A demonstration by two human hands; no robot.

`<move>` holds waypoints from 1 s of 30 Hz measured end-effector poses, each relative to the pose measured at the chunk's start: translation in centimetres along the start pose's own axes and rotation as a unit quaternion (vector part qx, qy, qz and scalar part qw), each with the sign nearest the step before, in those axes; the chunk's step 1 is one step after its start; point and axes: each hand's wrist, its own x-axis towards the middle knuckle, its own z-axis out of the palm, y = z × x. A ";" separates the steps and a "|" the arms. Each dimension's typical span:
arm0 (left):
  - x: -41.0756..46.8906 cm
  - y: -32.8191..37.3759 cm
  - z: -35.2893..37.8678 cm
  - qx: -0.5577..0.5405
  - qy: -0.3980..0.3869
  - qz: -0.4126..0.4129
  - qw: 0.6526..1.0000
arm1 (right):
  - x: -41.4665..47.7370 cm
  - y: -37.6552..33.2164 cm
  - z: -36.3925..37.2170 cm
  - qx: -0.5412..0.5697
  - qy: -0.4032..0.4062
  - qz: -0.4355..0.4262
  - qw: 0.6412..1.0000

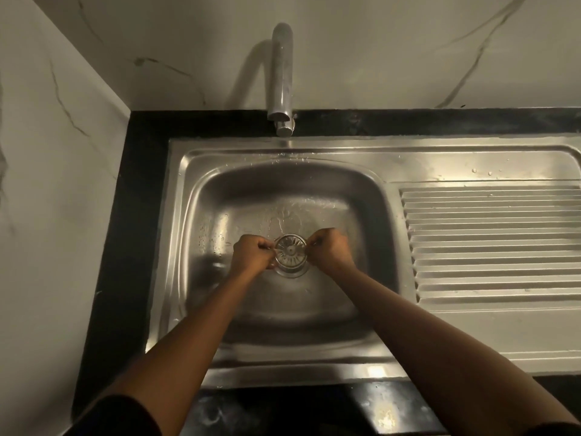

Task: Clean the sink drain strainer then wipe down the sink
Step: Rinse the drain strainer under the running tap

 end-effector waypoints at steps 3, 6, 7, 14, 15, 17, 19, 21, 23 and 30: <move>0.8 -1.6 1.1 0.018 0.020 -0.021 0.999 | 0.8 1.1 1.5 -0.009 -0.010 0.028 1.000; 1.5 -3.0 2.0 0.031 0.040 -0.031 0.998 | 1.6 2.2 2.7 -0.015 -0.011 0.052 0.998; 1.6 -3.2 2.3 0.036 0.045 -0.030 0.998 | 1.9 2.4 3.0 -0.013 -0.012 0.061 0.998; 2.8 -3.3 3.7 0.076 0.072 -0.033 0.994 | 3.4 3.1 3.8 -0.012 0.004 0.078 0.997; 2.9 -3.2 3.8 0.086 0.076 -0.033 0.993 | 3.6 3.2 3.8 -0.016 0.007 0.077 0.997; 3.1 -3.0 3.9 0.104 0.077 -0.030 0.991 | 3.8 3.2 3.9 -0.025 0.009 0.073 0.997; 3.3 -2.8 3.9 0.115 0.072 -0.028 0.990 | 3.9 3.2 4.0 -0.027 0.012 0.068 0.997; 3.4 -2.6 3.9 0.132 0.073 -0.030 0.988 | 3.9 3.1 4.1 -0.033 0.016 0.064 0.997; 3.3 -2.4 3.8 0.146 0.078 -0.032 0.986 | 3.9 3.1 4.3 -0.039 0.017 0.059 0.997; 2.7 -2.7 3.6 0.152 0.100 -0.036 0.983 | 3.3 2.9 4.9 -0.063 0.022 0.028 0.997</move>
